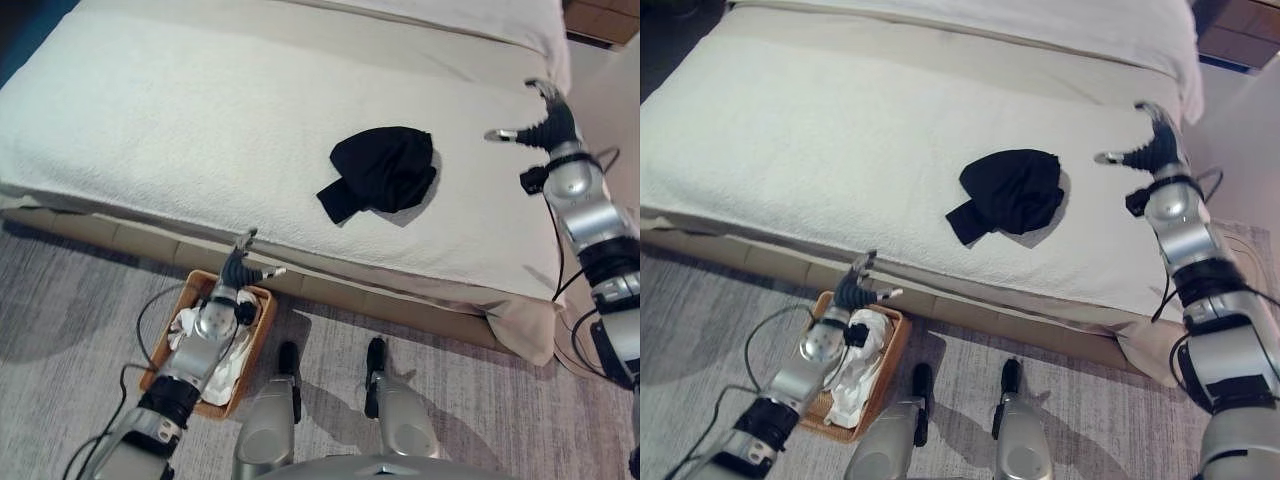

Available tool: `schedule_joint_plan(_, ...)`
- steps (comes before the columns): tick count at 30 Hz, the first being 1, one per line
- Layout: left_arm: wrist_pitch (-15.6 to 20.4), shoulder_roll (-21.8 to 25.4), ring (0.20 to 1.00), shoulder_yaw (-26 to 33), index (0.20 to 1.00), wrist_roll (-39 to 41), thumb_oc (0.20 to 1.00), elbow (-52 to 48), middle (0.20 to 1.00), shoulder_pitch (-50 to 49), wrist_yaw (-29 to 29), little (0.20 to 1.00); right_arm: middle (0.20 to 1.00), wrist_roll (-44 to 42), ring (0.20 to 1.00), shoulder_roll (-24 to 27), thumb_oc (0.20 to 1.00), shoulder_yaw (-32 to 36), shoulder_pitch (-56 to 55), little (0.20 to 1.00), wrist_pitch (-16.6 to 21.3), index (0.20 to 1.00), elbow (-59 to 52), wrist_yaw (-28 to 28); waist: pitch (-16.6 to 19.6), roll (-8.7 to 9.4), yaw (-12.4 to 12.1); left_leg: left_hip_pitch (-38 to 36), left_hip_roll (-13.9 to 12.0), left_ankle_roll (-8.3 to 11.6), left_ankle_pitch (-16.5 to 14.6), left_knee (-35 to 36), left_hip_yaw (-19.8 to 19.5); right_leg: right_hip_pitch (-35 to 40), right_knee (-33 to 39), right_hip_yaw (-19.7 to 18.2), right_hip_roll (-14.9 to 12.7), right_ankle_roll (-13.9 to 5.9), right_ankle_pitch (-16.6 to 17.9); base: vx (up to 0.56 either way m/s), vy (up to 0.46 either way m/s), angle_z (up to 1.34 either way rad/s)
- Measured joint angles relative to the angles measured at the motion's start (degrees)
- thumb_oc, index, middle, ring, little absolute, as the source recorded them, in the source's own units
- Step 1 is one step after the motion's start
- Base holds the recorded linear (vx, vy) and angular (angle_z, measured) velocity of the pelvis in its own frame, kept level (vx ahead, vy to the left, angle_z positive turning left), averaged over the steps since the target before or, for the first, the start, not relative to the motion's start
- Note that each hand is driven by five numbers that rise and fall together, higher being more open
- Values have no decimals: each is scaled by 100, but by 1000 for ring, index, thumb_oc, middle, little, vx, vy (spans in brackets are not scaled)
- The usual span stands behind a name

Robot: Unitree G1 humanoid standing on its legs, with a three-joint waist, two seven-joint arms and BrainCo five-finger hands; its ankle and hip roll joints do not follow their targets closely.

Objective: Pick up clothes into the bucket

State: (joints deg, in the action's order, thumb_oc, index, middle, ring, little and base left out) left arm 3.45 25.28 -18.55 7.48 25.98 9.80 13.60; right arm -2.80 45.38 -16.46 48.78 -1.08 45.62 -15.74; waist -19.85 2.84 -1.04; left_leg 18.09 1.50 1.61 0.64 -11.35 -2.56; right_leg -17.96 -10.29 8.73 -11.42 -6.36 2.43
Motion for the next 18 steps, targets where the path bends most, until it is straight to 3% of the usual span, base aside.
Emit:
schedule_joint_plan(2, -75, -33, 1000, 1, 1000, 1, 1000, 148, 1000, -173, 9, 1000, 1000, 2, 1000, -48, 1000, 99, -31, 1000, -68, 1000, 140, -106, -105, -119, -29, 80, 17, -4, 10, -55, -86, -21, -94, 86, -22, 17, -27, -40, -77, 25)
schedule_joint_plan(3, -25, -42, 1000, 51, 1000, 0, 1000, 136, 1000, -359, 20, 1000, 1000, 50, 1000, -95, 1000, 289, -102, 1000, -33, 1000, 199, -283, -203, -204, -245, 162, 37, 13, 25, -135, -155, -133, -290, 135, -57, 6, -138, -55, -57, 32)
schedule_joint_plan(5, -26, -24, 1000, 190, 1000, 3, 1000, 104, 1000, -518, 115, 1000, 1000, 67, 1000, -91, 1000, 532, -124, 1000, -55, 1000, 462, -569, -477, -327, -282, 446, 92, 65, -13, -394, -349, -405, -758, 283, -148, 66, -404, -42, -43, 49)
schedule_joint_plan(10, -27, 7, 1000, 244, 1000, 22, 1000, 184, 1000, -623, 286, 1000, 1000, 63, 1000, -192, 1000, 549, -16, 1000, -49, 1000, 788, -828, -982, -365, -725, 1047, 185, 99, -35, -853, -538, -1074, -1636, 366, -278, 151, -736, -43, -45, 24)
schedule_joint_plan(12, 13, -52, 1000, 222, 1000, 75, 1000, 97, 1000, -635, 400, 1000, 1000, 43, 1000, -190, 1000, 557, 103, 1000, -42, 1000, 1090, -991, -1056, -355, -794, 1353, 219, 91, -239, -1153, -645, -1337, -1995, 423, -347, 165, -964, -16, -75, 32)
schedule_joint_plan(18, 85, -2, 1000, 153, 1000, 234, 1000, -34, 1000, -591, 623, 1000, 1000, -141, 1000, -70, 1000, 700, 513, 1000, -50, 1000, 1636, -1316, -1097, -366, -886, 2233, 484, 148, -202, -1701, -1040, -2102, -2837, 677, -642, 302, -1314, -36, -51, 41)
